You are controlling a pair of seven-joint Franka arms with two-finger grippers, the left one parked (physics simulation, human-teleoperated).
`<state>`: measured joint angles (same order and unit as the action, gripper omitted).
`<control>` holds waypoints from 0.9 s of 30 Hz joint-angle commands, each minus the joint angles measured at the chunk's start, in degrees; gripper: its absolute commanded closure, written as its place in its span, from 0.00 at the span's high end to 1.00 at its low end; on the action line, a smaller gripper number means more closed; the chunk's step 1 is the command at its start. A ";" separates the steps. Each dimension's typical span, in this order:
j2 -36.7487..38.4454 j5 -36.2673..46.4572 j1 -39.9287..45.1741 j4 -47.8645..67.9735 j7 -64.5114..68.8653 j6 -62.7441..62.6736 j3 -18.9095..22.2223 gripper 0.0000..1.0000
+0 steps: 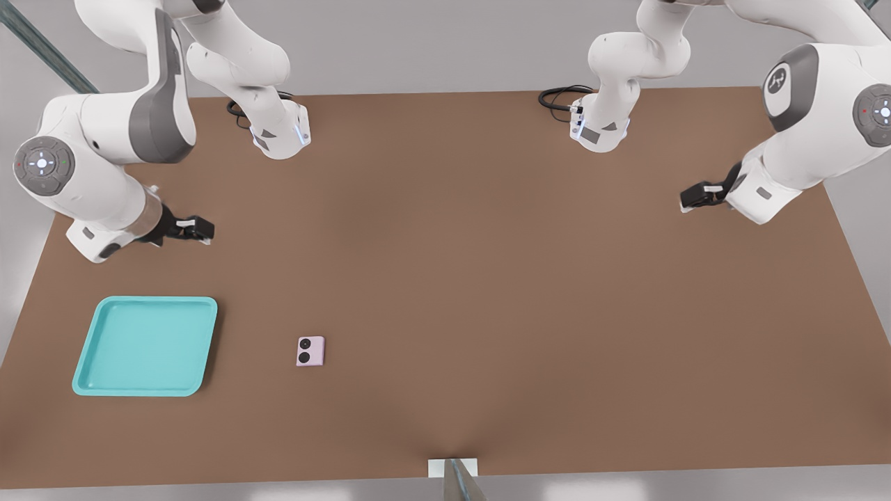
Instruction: Keep left arm still and place phone on the tray with right arm
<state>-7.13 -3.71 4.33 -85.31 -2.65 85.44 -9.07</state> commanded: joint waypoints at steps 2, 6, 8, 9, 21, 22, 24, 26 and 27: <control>-0.43 1.51 -0.20 -0.03 -3.06 8.51 -0.07 1.00; -9.12 1.60 -2.83 2.69 -5.61 11.59 -0.86 1.00; -13.43 1.43 -4.41 3.22 -5.70 16.68 -0.95 1.00; -15.45 1.43 -5.03 3.22 -6.05 19.05 -0.95 1.00; -36.29 -2.18 -10.75 3.22 -15.46 45.86 -0.86 1.00; -36.99 -2.18 -10.66 3.13 -15.37 46.92 -0.86 1.00; -37.96 -2.18 -10.31 2.87 -14.84 47.27 -0.77 1.00; -39.10 -2.18 -10.13 2.69 -14.58 48.42 -0.68 1.00; -39.54 -2.18 -9.95 2.69 -14.14 48.42 -0.59 1.00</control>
<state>-46.31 -5.88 -5.73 -82.69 -12.22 129.01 -9.72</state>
